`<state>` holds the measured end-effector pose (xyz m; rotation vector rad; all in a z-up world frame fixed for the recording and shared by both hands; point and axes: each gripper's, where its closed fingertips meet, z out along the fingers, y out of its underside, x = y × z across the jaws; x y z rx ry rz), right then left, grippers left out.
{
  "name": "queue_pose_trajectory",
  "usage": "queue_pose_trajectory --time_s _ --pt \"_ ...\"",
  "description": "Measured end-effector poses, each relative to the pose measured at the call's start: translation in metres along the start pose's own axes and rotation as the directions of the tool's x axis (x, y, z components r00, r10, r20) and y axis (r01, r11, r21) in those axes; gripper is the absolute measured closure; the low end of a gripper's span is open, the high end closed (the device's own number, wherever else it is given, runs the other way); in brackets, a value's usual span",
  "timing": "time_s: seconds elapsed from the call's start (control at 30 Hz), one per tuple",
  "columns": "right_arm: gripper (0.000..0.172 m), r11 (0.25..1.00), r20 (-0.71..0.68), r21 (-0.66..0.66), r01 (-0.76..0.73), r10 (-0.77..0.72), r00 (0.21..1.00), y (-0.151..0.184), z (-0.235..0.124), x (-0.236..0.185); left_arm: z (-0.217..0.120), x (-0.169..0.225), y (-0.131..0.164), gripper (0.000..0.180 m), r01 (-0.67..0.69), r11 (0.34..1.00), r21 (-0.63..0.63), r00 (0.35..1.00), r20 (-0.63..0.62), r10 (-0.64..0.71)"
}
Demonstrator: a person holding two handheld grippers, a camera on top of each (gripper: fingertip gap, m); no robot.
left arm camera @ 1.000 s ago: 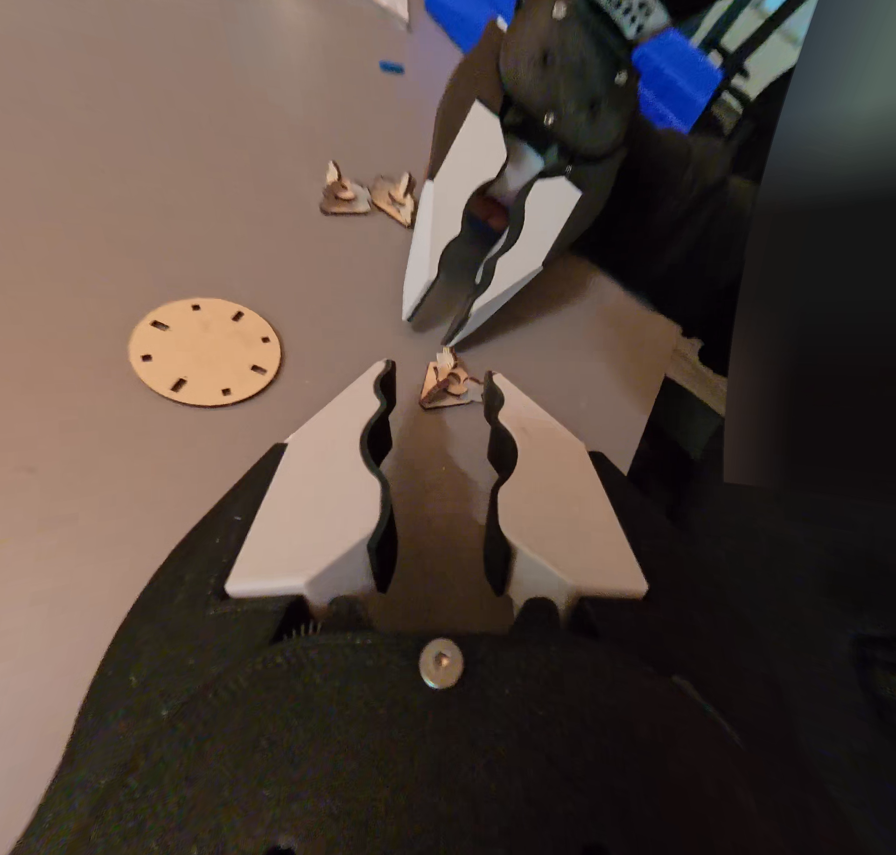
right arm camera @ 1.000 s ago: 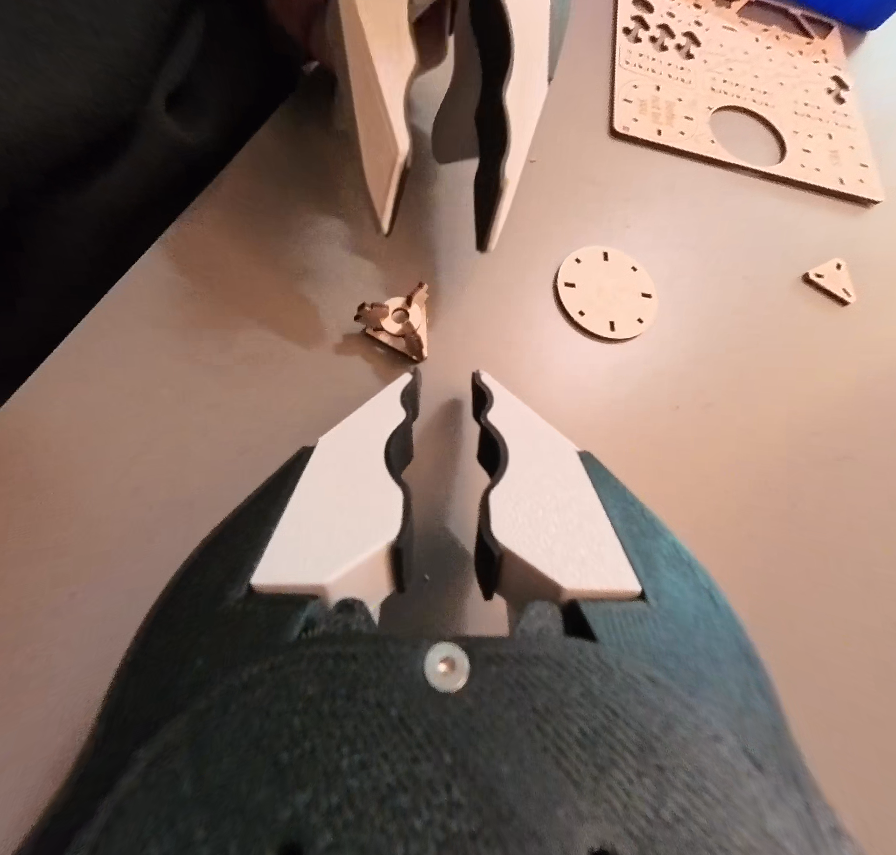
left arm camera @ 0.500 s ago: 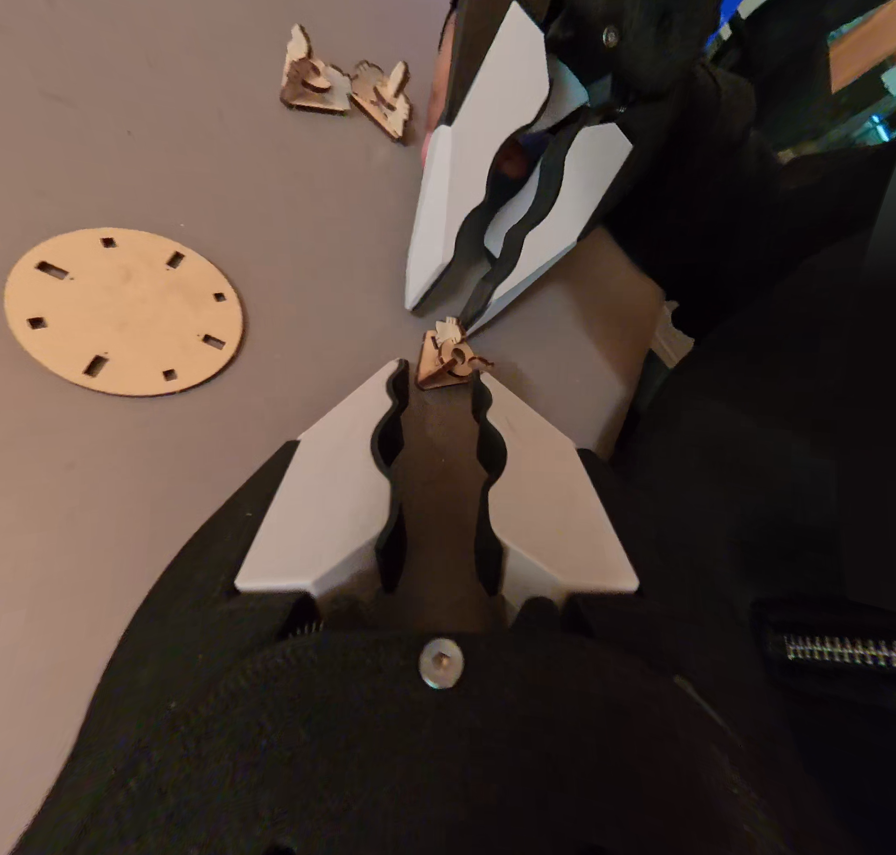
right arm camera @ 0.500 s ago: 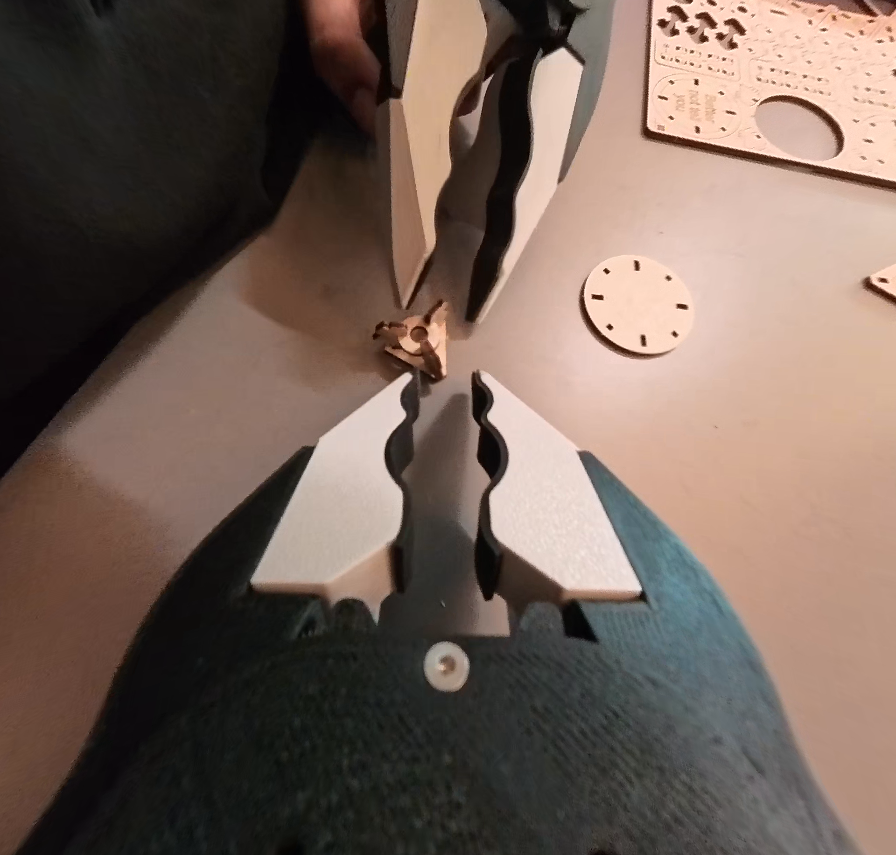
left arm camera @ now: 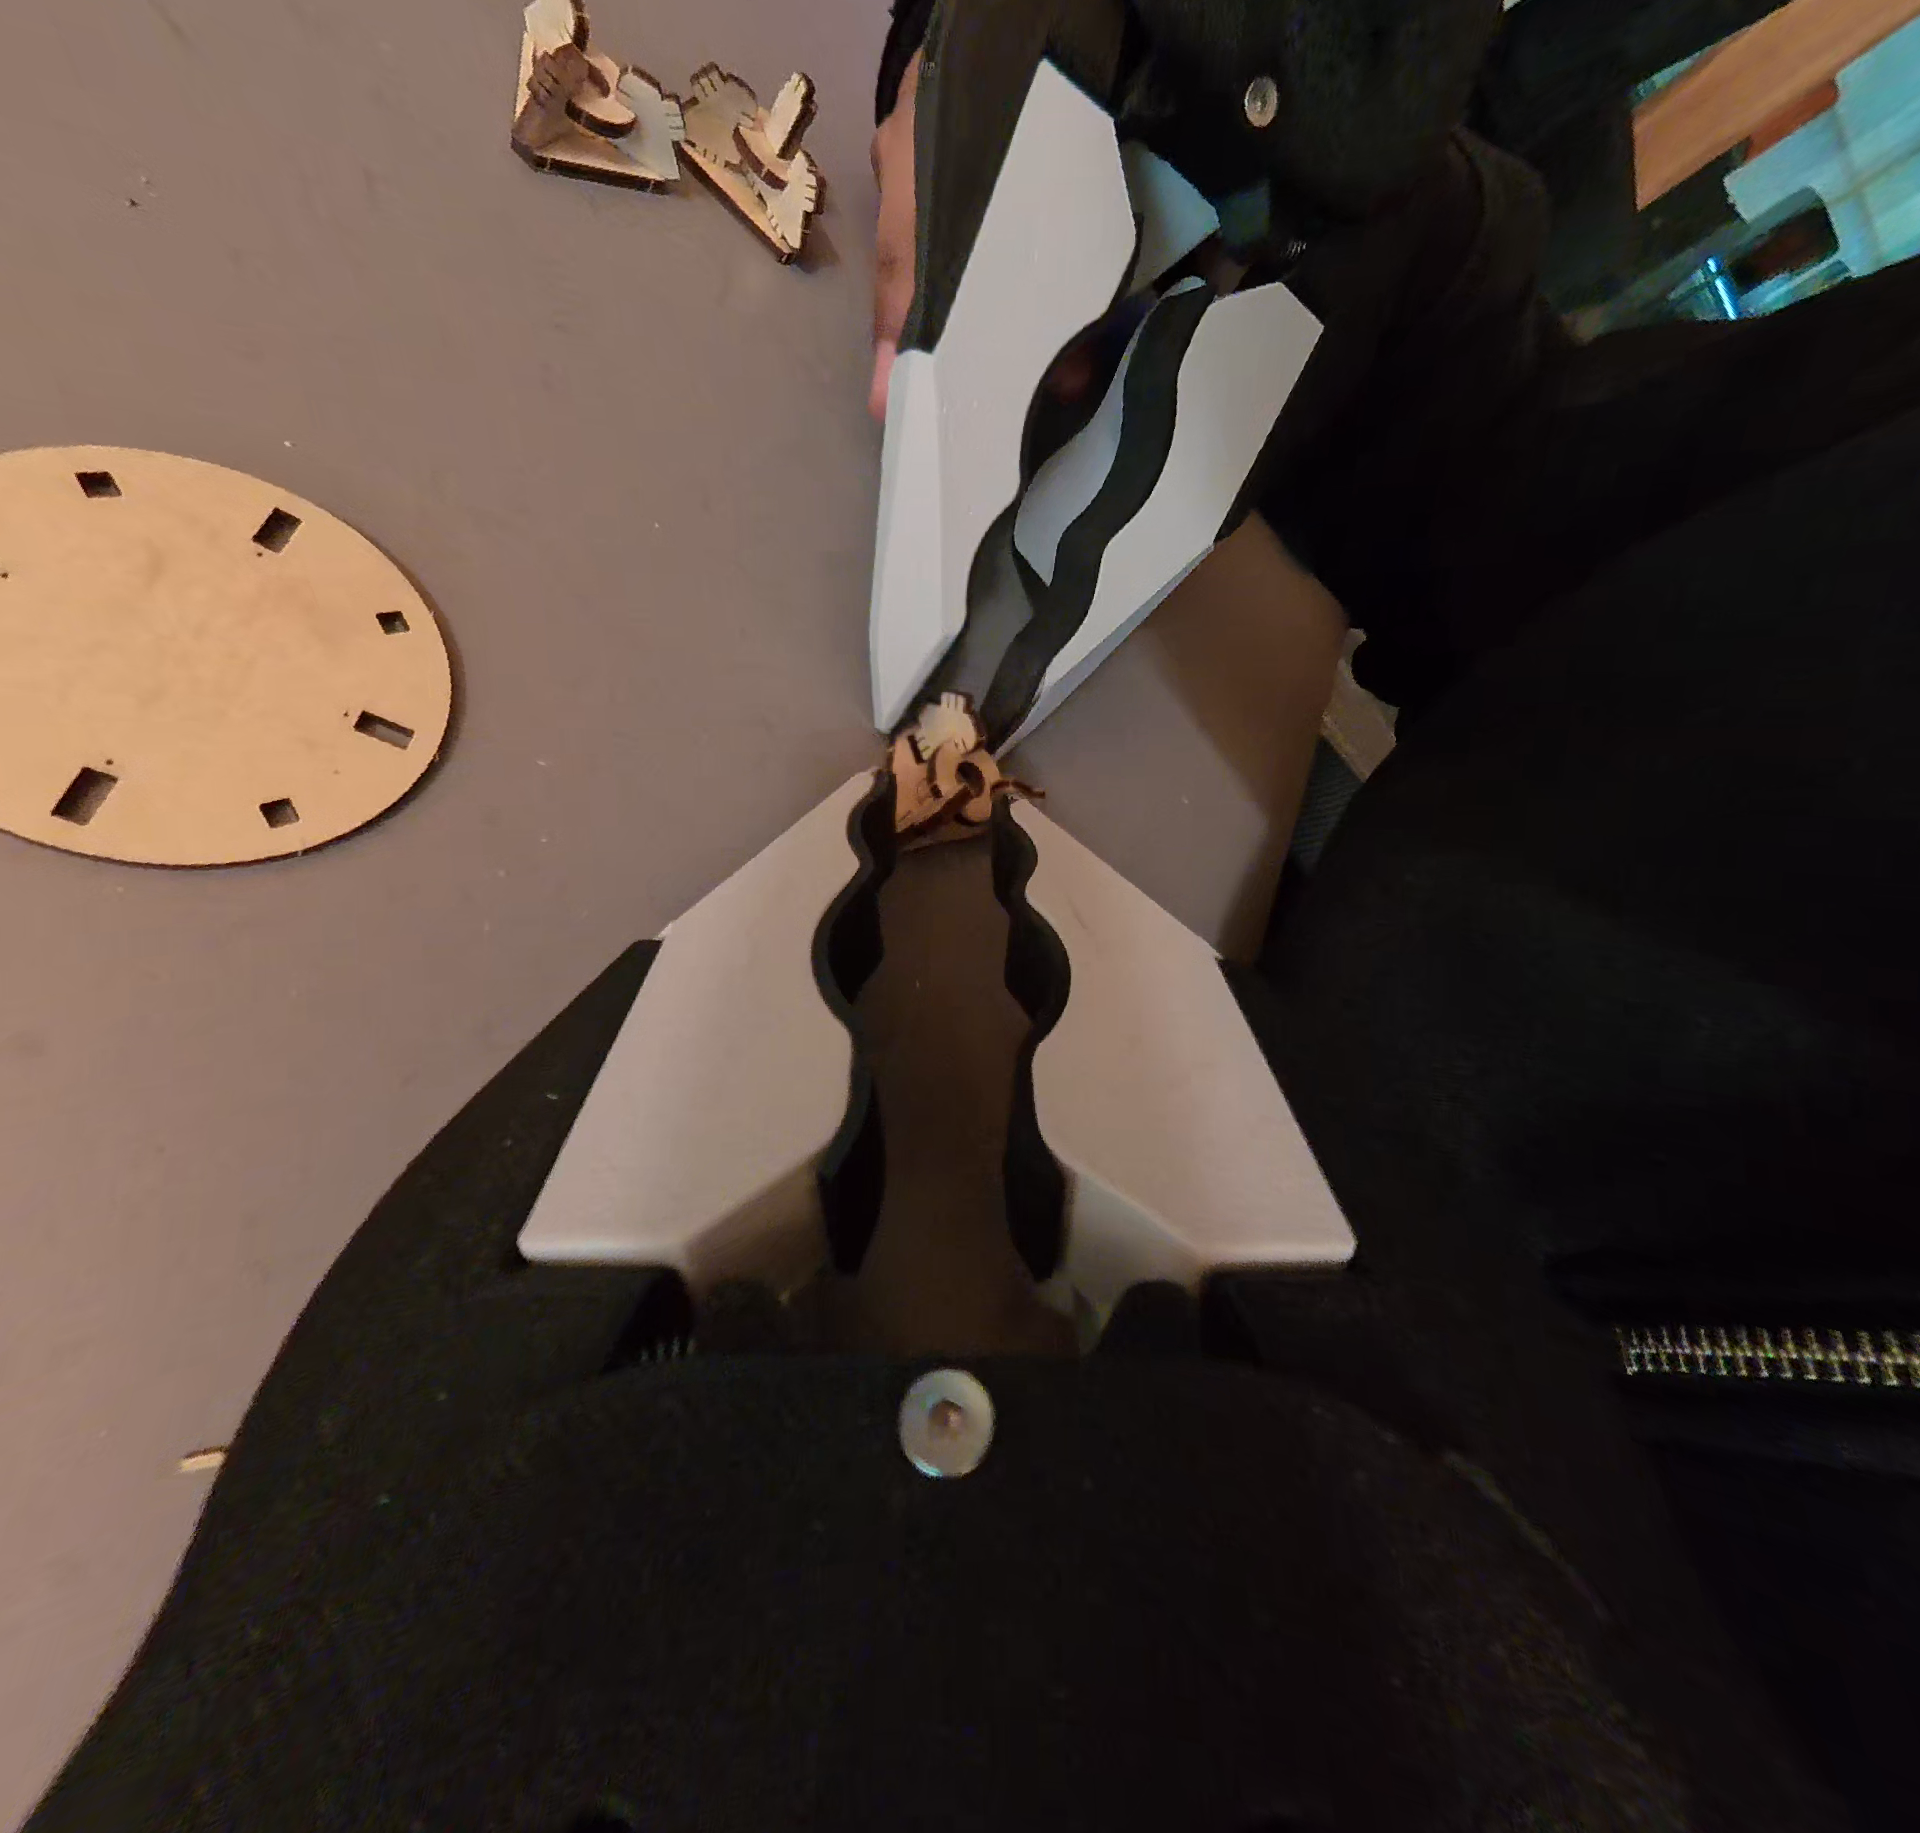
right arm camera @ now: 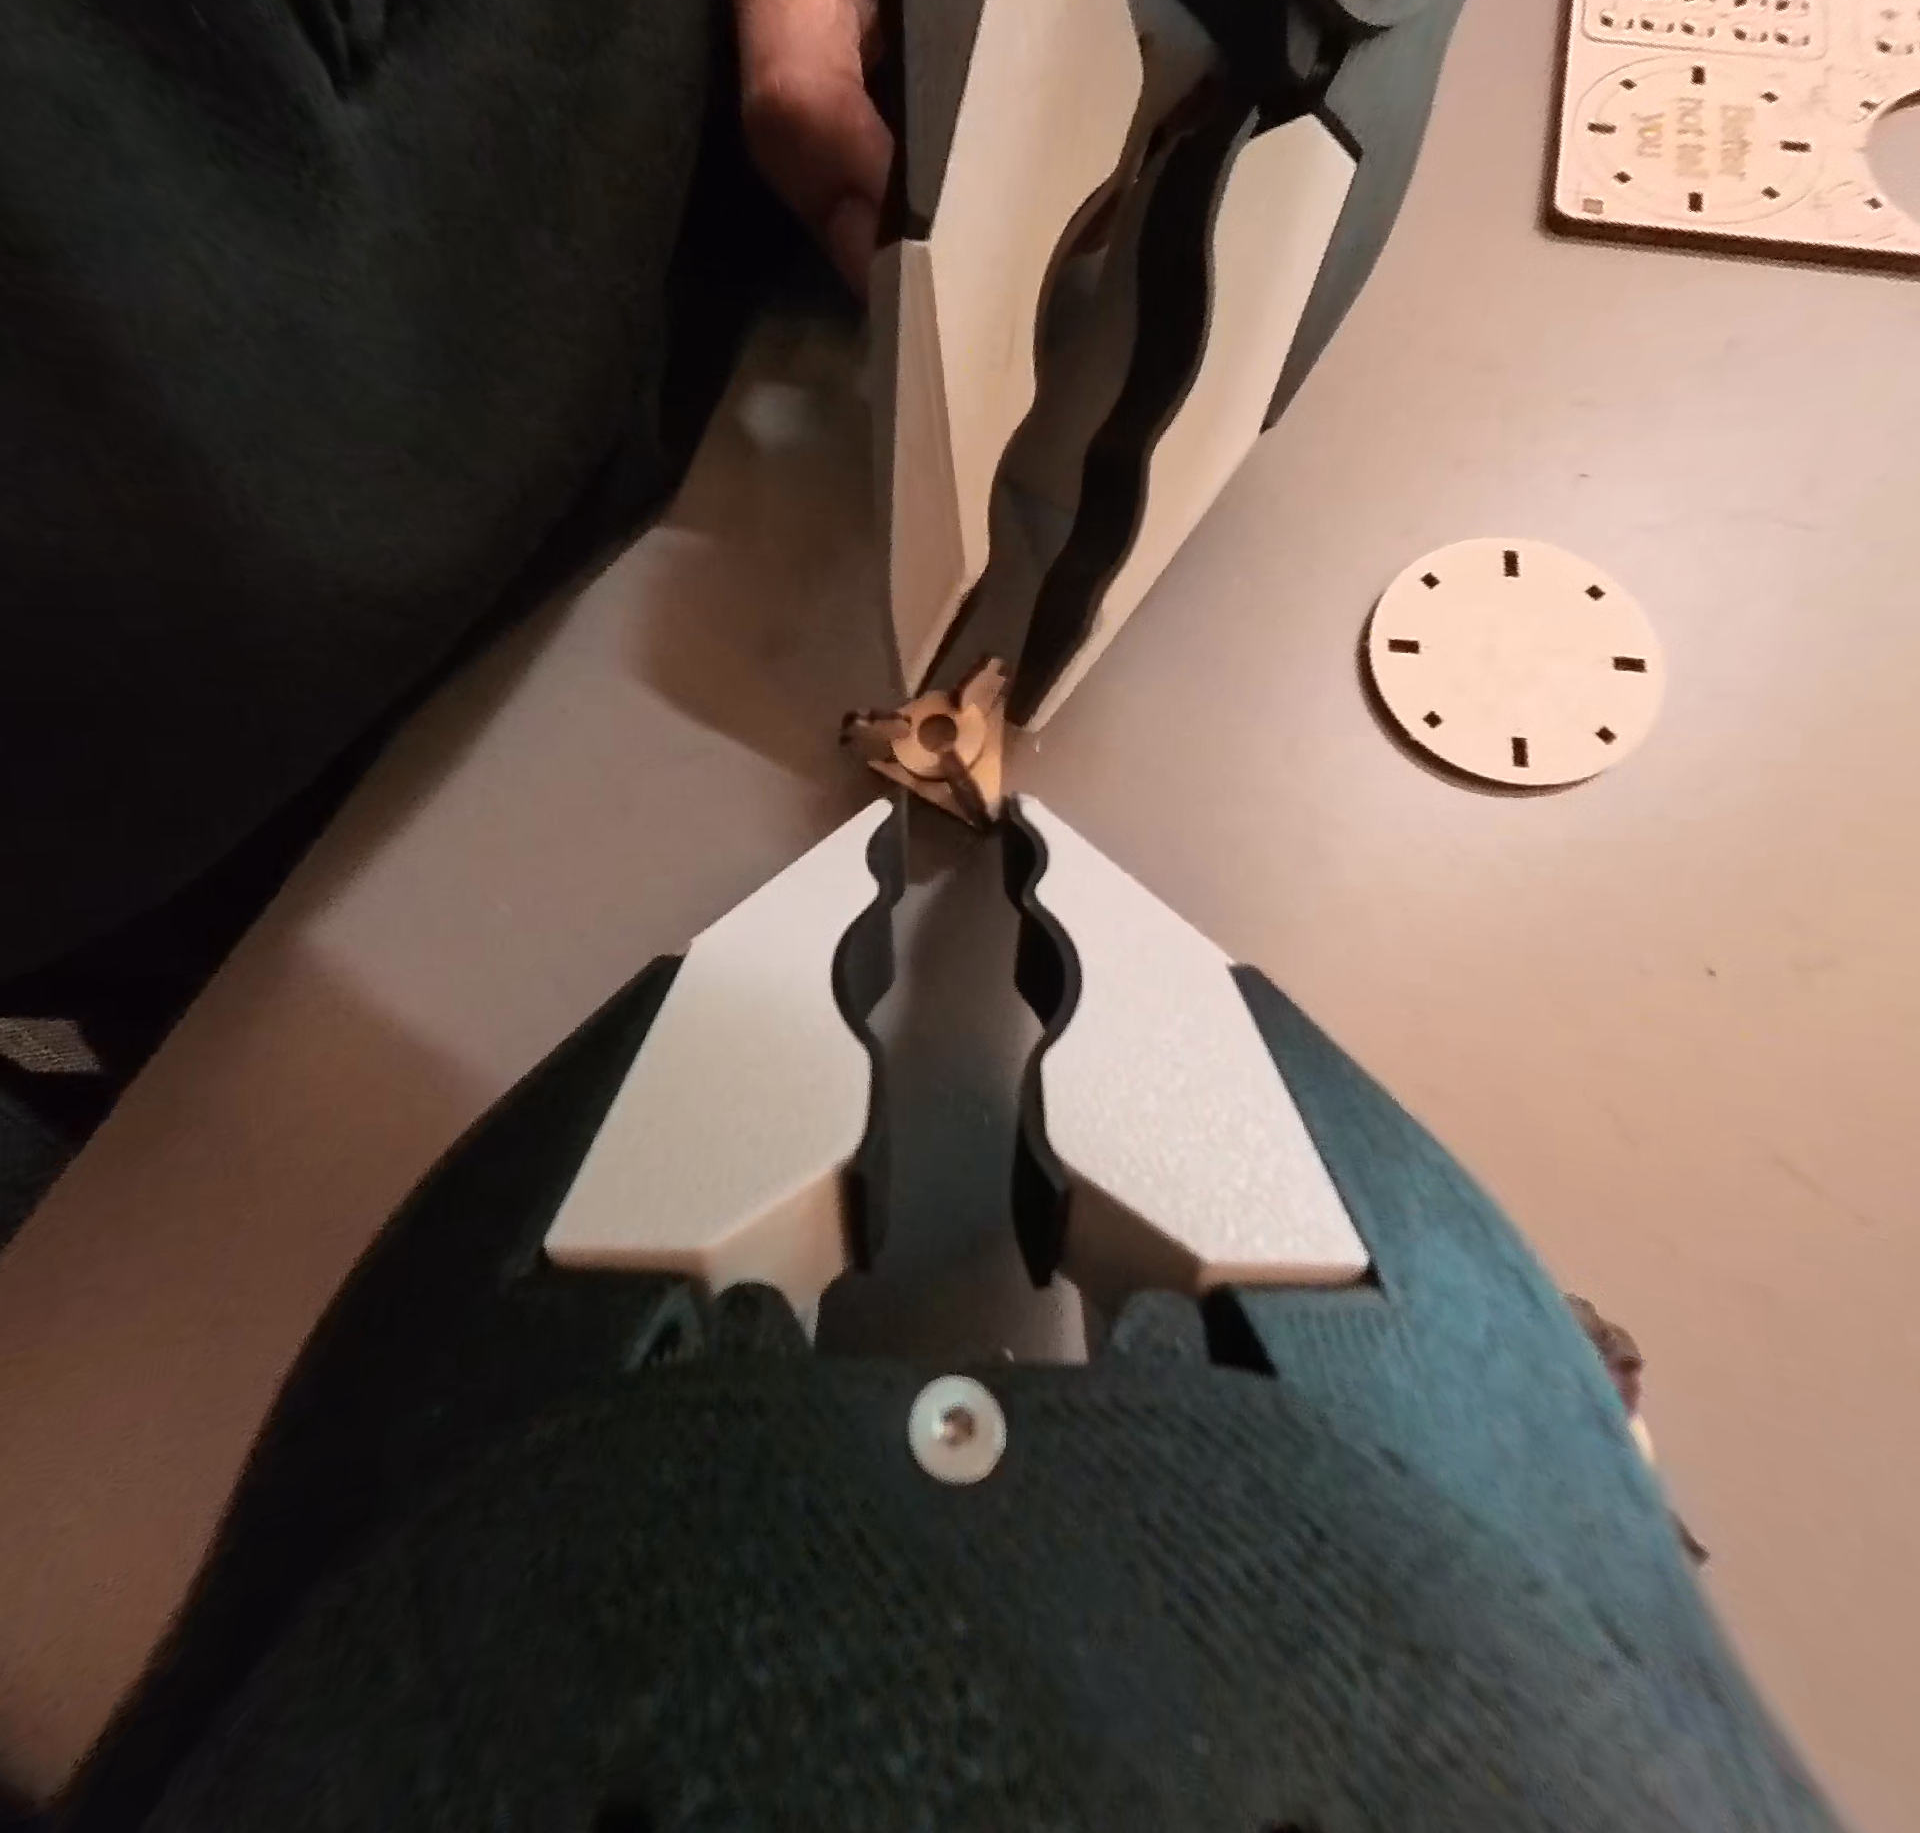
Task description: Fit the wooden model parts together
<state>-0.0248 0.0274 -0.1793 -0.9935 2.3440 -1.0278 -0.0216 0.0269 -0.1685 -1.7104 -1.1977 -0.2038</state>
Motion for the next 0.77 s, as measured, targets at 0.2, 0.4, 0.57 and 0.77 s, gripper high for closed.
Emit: queue_pose_trajectory --time_s 0.2,0.4,0.57,0.77 --pt "0.157 0.999 0.045 0.000 -0.049 0.049 0.998 0.000 -0.001 -0.010 -0.001 0.002 -0.002 0.155 -0.026 1.000 0.015 1.000 0.004 0.026" --pt "0.160 0.998 0.081 -0.004 -0.067 0.067 0.994 0.000 0.000 -0.017 -0.003 0.006 -0.002 0.154 -0.054 0.998 0.027 0.999 -0.005 0.054" --pt "0.155 0.998 0.041 0.002 -0.058 0.058 0.998 -0.002 0.002 -0.012 -0.002 0.006 -0.002 0.153 -0.046 0.999 0.021 0.999 -0.009 0.046" --pt "0.160 0.999 0.006 0.001 -0.040 0.040 0.999 -0.003 0.004 -0.011 0.000 0.005 0.000 0.154 -0.022 1.000 0.000 0.999 -0.024 0.022"
